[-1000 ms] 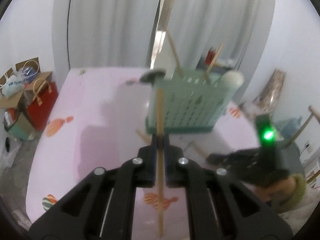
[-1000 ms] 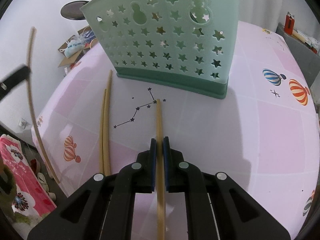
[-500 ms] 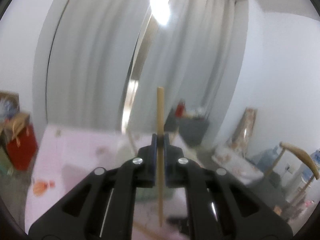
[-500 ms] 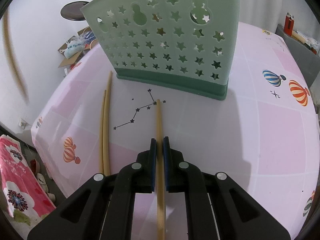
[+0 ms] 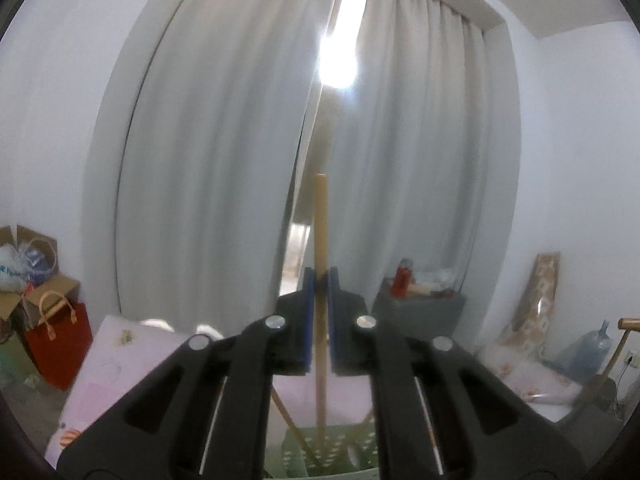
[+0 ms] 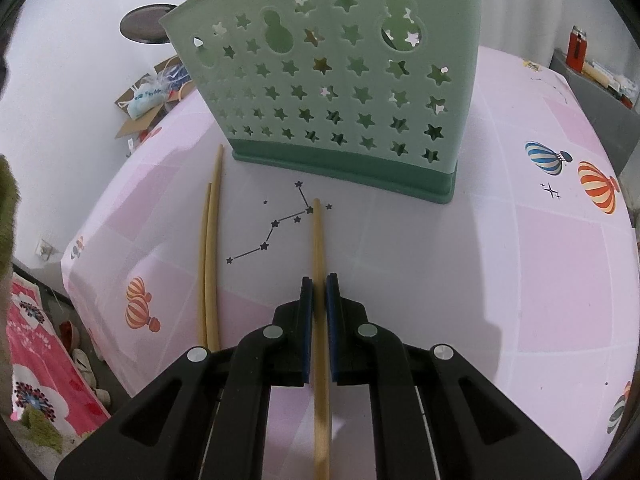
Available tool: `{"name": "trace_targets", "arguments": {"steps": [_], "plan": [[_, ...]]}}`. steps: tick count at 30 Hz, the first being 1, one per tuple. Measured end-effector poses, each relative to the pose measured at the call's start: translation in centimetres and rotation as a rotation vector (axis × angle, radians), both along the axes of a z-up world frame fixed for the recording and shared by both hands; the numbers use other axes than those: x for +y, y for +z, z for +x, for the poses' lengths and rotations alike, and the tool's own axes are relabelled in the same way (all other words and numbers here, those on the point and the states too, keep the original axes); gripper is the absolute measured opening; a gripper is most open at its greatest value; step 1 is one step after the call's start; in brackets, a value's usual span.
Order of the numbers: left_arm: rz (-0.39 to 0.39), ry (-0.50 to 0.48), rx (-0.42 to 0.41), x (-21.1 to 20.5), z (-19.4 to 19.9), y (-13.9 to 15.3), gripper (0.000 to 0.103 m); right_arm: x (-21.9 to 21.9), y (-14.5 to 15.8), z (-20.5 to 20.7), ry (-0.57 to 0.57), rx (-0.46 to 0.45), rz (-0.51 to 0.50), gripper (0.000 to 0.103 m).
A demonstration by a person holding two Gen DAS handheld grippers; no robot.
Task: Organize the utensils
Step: 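Lift the chopstick into the green holder and open the left gripper, then lift the held chopstick up toward the green holder with the right gripper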
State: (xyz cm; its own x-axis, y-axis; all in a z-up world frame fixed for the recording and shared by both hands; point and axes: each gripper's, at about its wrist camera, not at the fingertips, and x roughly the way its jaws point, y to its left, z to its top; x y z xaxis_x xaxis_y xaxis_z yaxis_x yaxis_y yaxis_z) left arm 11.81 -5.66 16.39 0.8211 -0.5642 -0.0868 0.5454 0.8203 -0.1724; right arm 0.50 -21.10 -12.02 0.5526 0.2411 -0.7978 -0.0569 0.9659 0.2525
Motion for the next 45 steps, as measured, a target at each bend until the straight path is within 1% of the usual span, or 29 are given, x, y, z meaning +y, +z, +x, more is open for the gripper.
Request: {"name": "trace_targets", "arguments": {"steps": [5, 11, 13, 15, 21, 27, 31, 37, 43, 45], "plan": [[0.038, 0.011, 0.056, -1.2, 1.5, -2.8, 0.004, -0.1, 0.0, -0.1, 0.001, -0.006, 0.006, 0.007], [0.057, -0.002, 0.175, -0.9, 2.1, -5.0, 0.005, -0.1, 0.0, 0.0, -0.001, -0.005, 0.014, 0.007], [0.073, -0.008, 0.197, -0.3, 1.8, -5.4, 0.011, -0.2, -0.1, 0.1, -0.001, -0.002, 0.016, 0.007], [0.079, -0.002, 0.203, 0.6, 1.3, -5.3, 0.033, -0.1, 0.0, 0.0, 0.001, 0.0, 0.01, 0.007], [0.13, 0.007, 0.179, 1.9, -1.0, -5.4, 0.051, 0.2, 0.0, 0.2, 0.004, 0.002, -0.005, 0.007], [0.158, -0.006, 0.149, 2.8, -3.6, -5.1, 0.063, 0.3, 0.1, 0.4, 0.011, 0.009, -0.016, 0.007], [0.194, -0.037, 0.159, 3.3, -5.3, -5.8, 0.066, 0.5, 0.0, 0.6, 0.014, 0.006, -0.025, 0.007], [0.228, -0.076, 0.222, 4.4, -7.3, -8.1, 0.069, 0.3, 0.1, 0.6, 0.011, 0.004, -0.014, 0.007], [0.265, -0.063, 0.3, 5.9, -7.9, -10.8, 0.07, 0.0, 1.3, 0.1, 0.013, -0.027, 0.005, 0.007], [0.269, -0.049, 0.318, 6.3, -7.6, -11.2, 0.07, -0.1, 1.9, -0.1, 0.014, -0.042, 0.006, 0.007]]}}
